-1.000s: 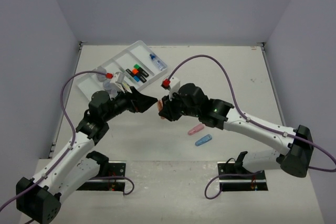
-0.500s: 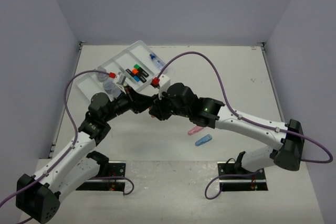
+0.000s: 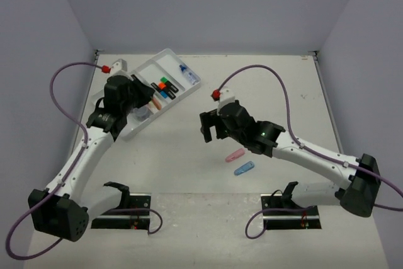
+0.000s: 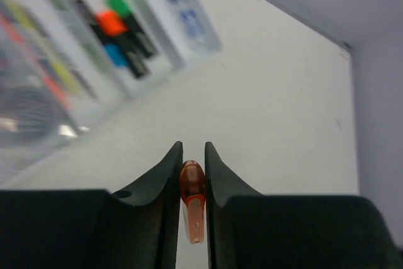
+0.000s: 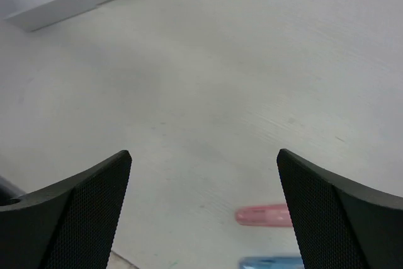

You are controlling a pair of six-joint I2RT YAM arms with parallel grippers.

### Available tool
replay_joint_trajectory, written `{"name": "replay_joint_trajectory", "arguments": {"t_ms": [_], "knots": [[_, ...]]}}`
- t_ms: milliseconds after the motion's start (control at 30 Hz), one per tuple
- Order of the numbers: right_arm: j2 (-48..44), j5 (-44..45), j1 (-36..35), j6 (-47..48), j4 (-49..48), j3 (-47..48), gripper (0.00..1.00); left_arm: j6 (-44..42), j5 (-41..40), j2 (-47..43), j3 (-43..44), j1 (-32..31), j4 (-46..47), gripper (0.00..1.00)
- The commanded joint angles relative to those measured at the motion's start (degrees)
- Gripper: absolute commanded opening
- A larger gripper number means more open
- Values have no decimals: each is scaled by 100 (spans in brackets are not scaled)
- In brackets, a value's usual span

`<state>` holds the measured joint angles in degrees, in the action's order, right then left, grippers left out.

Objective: Sort the stationery into containers
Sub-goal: Pick up the stationery from the center of the board, then place the stationery in the storage box.

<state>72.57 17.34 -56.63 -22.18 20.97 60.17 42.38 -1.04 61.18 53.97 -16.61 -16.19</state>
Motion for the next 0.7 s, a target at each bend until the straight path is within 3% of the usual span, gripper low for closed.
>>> {"name": "replay_joint_trajectory", "arguments": {"t_ms": [0,200,300,567,667], "knots": [[-1093,663,607,-399,184,-747,99,159,-1190,1057,399,1413,-1053,0],[-1903,932,793,-70,101,-1430,99,301,-2239,3245,2292,2197,-2233,0],[-2223,1211,867,-131,-118,-1801,99,293,-2396,3689,2431,2350,-2189,0],[-2639,903,987,-53,-307,-2079,99,382,-2717,4468,2458,2491,-2192,0],[-2635,873,989,-22,-304,-2090,99,439,-2766,4489,2414,2517,-2242,15]]}}
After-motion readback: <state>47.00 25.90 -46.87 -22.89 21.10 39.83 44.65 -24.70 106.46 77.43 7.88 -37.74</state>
